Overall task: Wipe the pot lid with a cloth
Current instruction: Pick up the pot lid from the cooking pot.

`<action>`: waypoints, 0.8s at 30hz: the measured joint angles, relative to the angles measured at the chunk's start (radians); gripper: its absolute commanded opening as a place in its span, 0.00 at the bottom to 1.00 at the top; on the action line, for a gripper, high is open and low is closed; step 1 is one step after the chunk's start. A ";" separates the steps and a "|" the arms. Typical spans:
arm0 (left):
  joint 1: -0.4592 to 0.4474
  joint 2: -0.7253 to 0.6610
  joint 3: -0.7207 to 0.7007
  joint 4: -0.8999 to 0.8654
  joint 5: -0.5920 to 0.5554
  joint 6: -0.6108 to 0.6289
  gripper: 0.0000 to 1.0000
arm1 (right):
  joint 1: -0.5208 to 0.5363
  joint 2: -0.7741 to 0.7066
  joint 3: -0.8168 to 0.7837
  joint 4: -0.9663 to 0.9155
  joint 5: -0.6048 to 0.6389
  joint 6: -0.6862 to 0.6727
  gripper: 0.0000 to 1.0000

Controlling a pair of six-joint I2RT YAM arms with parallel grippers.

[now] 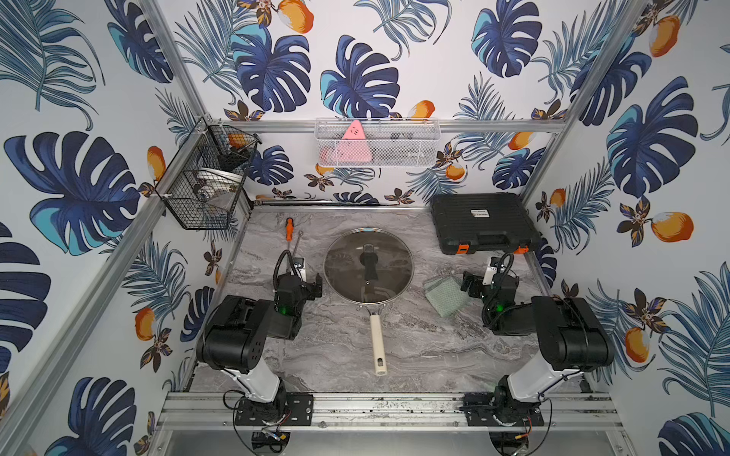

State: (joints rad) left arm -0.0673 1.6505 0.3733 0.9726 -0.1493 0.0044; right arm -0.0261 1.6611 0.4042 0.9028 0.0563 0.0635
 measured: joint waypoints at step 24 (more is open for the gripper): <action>0.017 0.000 0.000 0.000 0.065 0.000 0.99 | -0.001 0.000 0.003 0.007 0.011 0.004 1.00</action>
State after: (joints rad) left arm -0.0502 1.6508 0.3737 0.9726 -0.0845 0.0048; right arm -0.0269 1.6615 0.4076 0.9100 0.0673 0.0673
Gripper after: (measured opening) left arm 0.989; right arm 0.998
